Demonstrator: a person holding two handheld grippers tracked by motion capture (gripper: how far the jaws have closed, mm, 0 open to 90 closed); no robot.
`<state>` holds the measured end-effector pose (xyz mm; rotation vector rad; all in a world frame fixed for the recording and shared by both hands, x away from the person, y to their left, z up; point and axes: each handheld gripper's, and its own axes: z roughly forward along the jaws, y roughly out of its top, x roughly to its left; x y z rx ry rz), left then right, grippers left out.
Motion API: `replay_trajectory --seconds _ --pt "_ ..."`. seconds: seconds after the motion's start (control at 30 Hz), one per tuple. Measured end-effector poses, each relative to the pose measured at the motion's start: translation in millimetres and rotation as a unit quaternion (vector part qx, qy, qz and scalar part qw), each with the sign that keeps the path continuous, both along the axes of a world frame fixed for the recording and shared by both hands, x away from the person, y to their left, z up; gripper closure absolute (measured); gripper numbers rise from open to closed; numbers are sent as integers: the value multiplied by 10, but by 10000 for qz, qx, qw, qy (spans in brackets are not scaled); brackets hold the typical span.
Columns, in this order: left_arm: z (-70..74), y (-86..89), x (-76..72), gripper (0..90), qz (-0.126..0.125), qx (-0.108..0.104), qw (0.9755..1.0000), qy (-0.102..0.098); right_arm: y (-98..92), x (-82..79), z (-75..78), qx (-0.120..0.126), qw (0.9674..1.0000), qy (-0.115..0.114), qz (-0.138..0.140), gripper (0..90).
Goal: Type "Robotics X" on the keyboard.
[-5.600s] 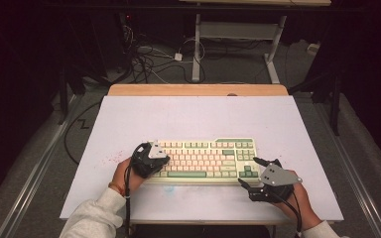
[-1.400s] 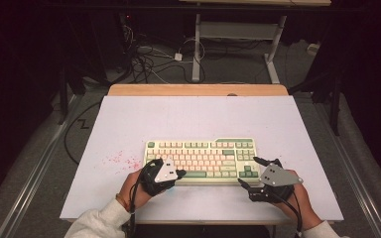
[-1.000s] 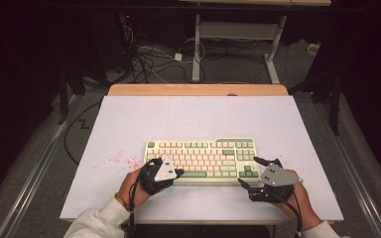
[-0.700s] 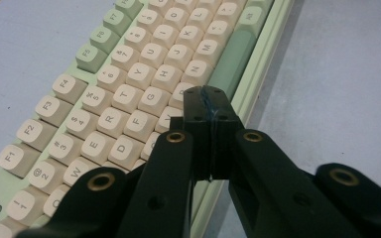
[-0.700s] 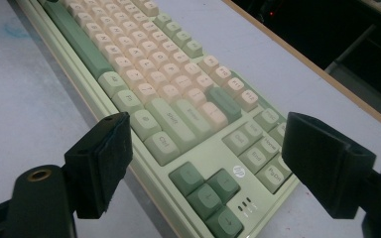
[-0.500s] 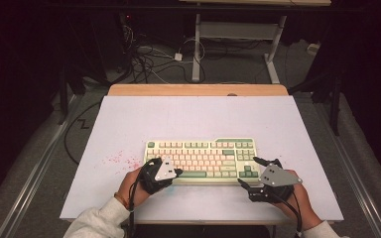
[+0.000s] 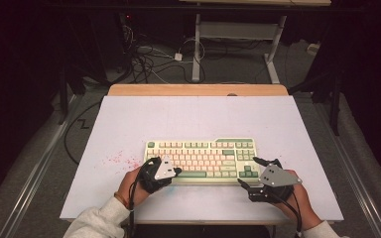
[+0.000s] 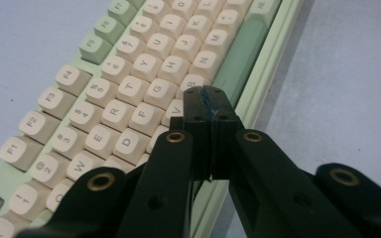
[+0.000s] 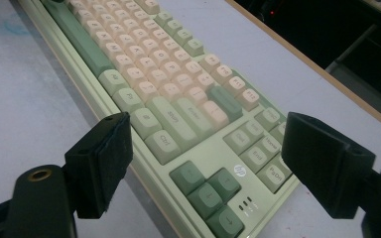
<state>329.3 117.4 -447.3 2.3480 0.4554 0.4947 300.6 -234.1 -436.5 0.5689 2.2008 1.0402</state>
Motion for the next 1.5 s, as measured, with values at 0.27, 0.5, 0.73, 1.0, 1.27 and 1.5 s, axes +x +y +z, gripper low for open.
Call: replay_trajectory --seconds 0.27,0.5,0.73,1.0,1.27,1.5 --pt "3 -6 12 873 12 19 10000 -15 5 -4 -1 -13 10000 -9 3 206" --pt "15 8 23 873 43 -13 10000 -30 4 1 -3 -20 10000 -3 9 206" --pt "-5 -17 19 873 15 44 10000 -12 15 -10 2 -45 10000 -24 27 206" --pt "4 -33 22 874 19 78 10000 -44 9 0 -6 -31 10000 52 1 210" --pt "186 131 -22 873 177 -318 9989 -289 -1 14 8 159 9998 146 44 339" --pt "207 218 -27 839 284 -378 9982 -363 -25 29 43 319 9989 309 167 770"
